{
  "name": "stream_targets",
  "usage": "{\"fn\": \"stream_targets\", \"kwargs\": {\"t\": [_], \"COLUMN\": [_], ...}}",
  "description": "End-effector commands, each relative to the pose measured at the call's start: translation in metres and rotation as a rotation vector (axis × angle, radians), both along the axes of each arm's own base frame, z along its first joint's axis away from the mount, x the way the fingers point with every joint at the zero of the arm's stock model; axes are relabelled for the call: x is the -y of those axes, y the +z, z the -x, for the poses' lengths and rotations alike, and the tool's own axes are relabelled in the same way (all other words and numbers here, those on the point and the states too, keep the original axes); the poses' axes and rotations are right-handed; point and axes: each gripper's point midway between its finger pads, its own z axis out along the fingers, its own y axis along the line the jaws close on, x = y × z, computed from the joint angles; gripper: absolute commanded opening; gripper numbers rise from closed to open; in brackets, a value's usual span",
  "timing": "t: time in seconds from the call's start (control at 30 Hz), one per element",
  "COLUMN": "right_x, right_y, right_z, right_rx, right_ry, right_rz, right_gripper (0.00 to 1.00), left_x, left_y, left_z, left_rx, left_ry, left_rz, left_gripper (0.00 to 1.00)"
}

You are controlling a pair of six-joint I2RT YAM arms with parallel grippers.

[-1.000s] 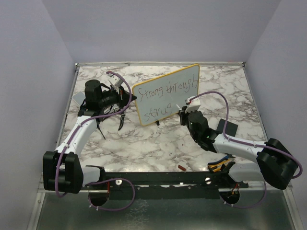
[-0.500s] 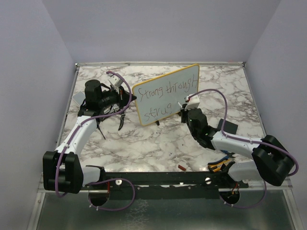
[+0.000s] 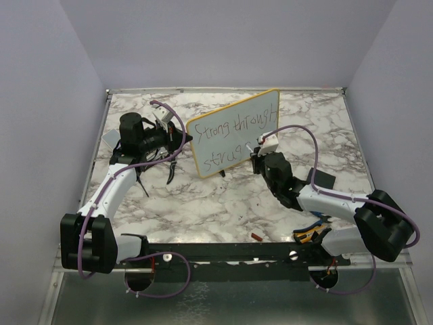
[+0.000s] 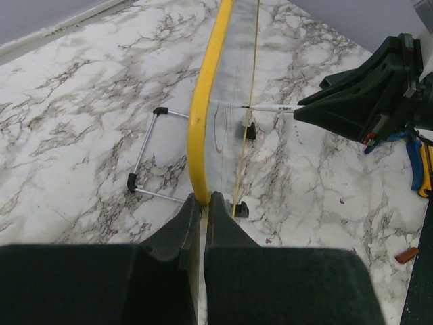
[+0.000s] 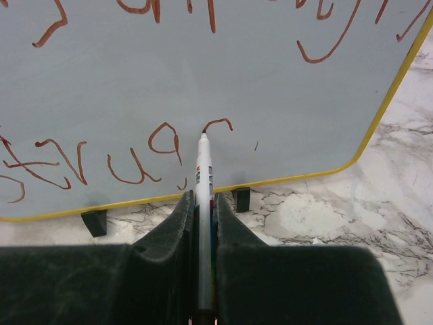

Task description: Write a sentence on the whiteboard

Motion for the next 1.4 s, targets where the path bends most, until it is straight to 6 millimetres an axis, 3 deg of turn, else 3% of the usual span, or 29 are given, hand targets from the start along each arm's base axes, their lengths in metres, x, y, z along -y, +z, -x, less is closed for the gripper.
{"fn": "stream_targets", "kwargs": {"t": [0.0,0.27,0.9,1.07,1.37], "right_x": [-0.008,0.008,0.011,0.010,0.012], "right_y": [-0.017,-0.022,0.024,0.015,-0.025], "right_z": [0.003,-0.003,-0.020,-0.019,-0.006], "right_rx": [-0.053,-0.060,0.066,0.044,-0.071], "right_ry": [0.027,-0.081,-0.114,-0.115,-0.108], "right_rz": [-0.017,0.004,0.028,0.030,0.027], "right_gripper": [0.01,0.01,0.00,0.01,0.01], "left_x": [-0.003,-0.002,-0.002,-0.002,-0.003], "left_y": [-0.001,-0.001,0.000,0.000,0.001], "left_z": [-0.001,-0.001,-0.001,-0.001,-0.001], "left_rx": [0.033,0.035,0.036,0.038,0.038], "left_ry": [0.008,0.006,0.005,0.005,0.006], "left_rz": [-0.018,-0.017,-0.017,-0.017,-0.016], "left_gripper": [0.00,0.00,0.00,0.00,0.00]}}
